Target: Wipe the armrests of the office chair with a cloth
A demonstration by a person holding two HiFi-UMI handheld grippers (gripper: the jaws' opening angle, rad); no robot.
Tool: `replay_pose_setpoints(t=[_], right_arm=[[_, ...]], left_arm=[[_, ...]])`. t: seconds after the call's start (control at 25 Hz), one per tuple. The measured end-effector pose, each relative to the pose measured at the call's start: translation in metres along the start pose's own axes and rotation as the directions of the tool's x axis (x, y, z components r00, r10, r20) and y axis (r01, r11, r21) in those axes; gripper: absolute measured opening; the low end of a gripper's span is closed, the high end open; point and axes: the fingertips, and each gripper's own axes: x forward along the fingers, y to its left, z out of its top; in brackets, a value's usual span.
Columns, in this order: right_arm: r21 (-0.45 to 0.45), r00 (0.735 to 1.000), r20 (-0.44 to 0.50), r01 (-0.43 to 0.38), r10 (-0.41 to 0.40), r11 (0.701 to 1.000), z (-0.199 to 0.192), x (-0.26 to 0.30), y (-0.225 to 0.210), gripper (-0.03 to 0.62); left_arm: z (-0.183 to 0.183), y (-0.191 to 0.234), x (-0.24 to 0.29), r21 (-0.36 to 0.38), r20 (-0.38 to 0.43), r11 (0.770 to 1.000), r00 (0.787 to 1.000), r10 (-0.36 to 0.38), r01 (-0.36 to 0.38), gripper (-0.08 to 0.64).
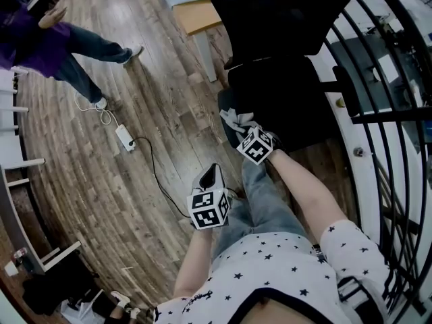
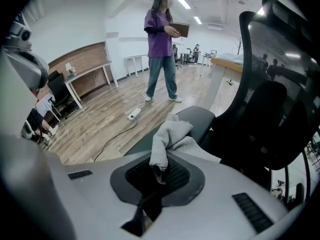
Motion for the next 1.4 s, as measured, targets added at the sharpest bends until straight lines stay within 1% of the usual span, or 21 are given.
replay_pose_setpoints(t=[0.4, 0.92, 1.12, 1.24, 1.4], right_arm=[[-0.015, 1.0, -0.008, -0.011, 0.011, 1.0, -0.013, -0.011, 0.027, 0.032], [-0.01, 0.999, -0.011, -0.03, 0.03, 0.999, -0.027, -0.019, 0.051, 0.032], [-0.024, 0.998, -0.035, -0.053, 0.052, 0.998, -0.035, -0.02, 0.062, 0.032], [-0.018, 0.998, -0.04, -0.046, 0.045, 0.999, -0.036, -0.023, 0.064, 0.032], [-0.005, 1.0, -0.022, -0.02, 0.02, 1.0, -0.032, -0.028, 0.063, 0.032]], left_arm=[[-0.006, -0.009, -0.012, 0.031, 0.001, 0.999, 1.0, -0.023, 0.023, 0.002], [-0.016, -0.015, -0.024, 0.051, 0.004, 0.998, 1.0, -0.03, 0.03, 0.002], [-0.018, -0.017, -0.031, 0.051, 0.011, 0.998, 0.999, -0.032, 0.032, 0.002], [-0.016, -0.017, -0.035, 0.054, 0.019, 0.998, 0.999, -0.033, 0.032, 0.002], [-0.016, -0.013, -0.042, 0.055, 0.034, 0.998, 0.999, -0.031, 0.029, 0.002]])
